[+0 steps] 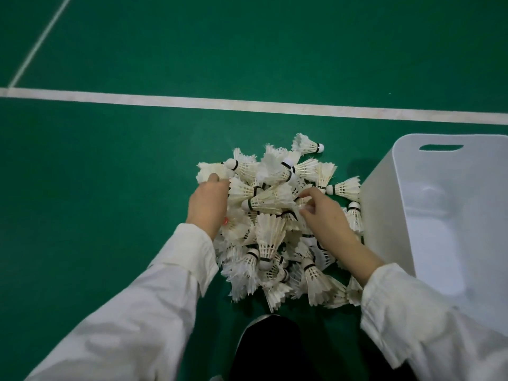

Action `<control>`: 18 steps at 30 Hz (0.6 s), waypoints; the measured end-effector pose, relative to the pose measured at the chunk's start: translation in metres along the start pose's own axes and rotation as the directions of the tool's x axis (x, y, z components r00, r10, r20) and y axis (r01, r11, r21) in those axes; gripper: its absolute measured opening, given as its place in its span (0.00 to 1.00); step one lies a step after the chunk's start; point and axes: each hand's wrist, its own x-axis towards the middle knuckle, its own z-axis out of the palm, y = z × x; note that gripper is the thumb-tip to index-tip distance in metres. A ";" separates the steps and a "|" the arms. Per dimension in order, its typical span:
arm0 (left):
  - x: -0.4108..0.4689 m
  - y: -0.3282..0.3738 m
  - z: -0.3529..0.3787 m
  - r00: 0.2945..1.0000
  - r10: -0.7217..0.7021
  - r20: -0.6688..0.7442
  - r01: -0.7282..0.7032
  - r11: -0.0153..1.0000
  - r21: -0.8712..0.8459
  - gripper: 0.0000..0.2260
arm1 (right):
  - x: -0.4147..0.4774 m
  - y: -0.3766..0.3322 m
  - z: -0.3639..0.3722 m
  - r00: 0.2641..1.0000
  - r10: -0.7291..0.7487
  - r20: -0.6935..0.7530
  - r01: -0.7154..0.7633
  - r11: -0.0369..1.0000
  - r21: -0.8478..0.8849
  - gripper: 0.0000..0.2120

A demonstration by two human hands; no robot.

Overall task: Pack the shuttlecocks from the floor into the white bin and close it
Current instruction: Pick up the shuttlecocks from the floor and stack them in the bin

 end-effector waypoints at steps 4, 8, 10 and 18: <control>0.004 0.002 0.022 0.984 -0.108 0.143 0.144 0.949 -0.280 0.15 | 0.003 0.003 0.013 0.996 0.012 0.092 -0.012 1.000 0.000 0.17; 0.004 0.000 0.033 0.978 -0.180 0.105 0.207 0.883 -0.420 0.14 | 0.009 0.002 0.021 0.978 0.095 0.187 -0.119 0.985 0.122 0.20; 0.003 0.000 0.034 0.976 -0.193 0.102 0.218 0.834 -0.507 0.09 | 0.013 0.002 0.021 0.971 0.142 0.192 -0.191 0.944 0.269 0.20; -0.003 0.002 0.041 0.983 -0.180 0.045 0.171 0.783 -0.598 0.09 | 0.019 0.001 0.031 0.952 0.236 0.193 -0.298 0.852 0.431 0.08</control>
